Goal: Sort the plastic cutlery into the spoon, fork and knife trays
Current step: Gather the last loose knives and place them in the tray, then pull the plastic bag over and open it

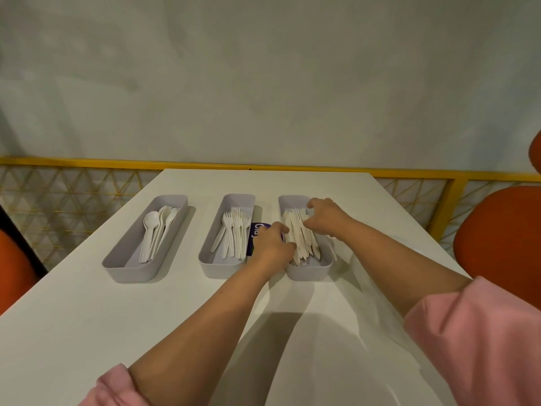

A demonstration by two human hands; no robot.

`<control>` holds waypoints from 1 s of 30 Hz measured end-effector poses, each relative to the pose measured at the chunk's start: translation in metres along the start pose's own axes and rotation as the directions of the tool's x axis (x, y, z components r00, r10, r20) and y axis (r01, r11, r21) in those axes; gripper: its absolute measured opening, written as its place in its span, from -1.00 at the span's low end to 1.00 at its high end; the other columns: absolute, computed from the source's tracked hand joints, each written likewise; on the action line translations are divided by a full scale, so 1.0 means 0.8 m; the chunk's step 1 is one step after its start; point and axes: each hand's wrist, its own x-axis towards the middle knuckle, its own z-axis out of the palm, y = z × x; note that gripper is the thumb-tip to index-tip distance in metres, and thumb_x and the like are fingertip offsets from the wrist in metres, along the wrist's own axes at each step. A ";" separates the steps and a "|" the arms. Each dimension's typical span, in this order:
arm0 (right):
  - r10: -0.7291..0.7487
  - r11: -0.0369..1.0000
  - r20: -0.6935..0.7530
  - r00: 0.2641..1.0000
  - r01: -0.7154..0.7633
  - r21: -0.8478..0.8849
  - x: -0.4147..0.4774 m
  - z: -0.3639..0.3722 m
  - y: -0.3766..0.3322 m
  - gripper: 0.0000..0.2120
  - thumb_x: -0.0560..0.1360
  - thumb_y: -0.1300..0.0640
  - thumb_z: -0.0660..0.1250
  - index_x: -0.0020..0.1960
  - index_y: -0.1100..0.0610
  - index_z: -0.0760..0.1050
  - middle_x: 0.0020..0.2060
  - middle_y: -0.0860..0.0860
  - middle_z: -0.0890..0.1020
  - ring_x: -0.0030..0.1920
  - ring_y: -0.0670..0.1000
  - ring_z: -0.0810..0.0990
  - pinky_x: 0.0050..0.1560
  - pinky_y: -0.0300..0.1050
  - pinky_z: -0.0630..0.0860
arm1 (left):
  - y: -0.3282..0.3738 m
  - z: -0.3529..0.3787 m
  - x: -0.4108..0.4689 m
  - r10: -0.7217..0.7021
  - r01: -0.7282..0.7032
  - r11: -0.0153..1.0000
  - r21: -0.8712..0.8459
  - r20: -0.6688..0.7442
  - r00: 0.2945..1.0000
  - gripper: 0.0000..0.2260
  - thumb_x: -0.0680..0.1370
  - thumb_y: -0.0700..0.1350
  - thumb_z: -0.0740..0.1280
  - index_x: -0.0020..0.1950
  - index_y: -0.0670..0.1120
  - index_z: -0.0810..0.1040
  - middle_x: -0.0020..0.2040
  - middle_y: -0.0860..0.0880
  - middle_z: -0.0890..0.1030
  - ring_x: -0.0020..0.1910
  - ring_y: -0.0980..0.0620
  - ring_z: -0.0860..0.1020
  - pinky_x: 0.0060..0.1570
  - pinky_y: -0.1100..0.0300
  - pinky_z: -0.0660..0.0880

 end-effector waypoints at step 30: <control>0.324 0.914 0.432 0.842 -0.160 -0.373 -0.146 -0.061 0.092 -0.52 0.54 -0.08 0.25 0.31 0.24 0.40 -0.03 0.14 0.52 -0.01 0.19 0.62 -0.08 -0.02 0.62 | 0.078 0.029 -0.139 0.195 -0.264 0.962 0.064 0.513 0.836 -0.54 0.45 0.08 0.40 0.29 -0.01 0.40 0.19 0.00 0.43 0.08 0.05 0.44 0.05 0.20 0.42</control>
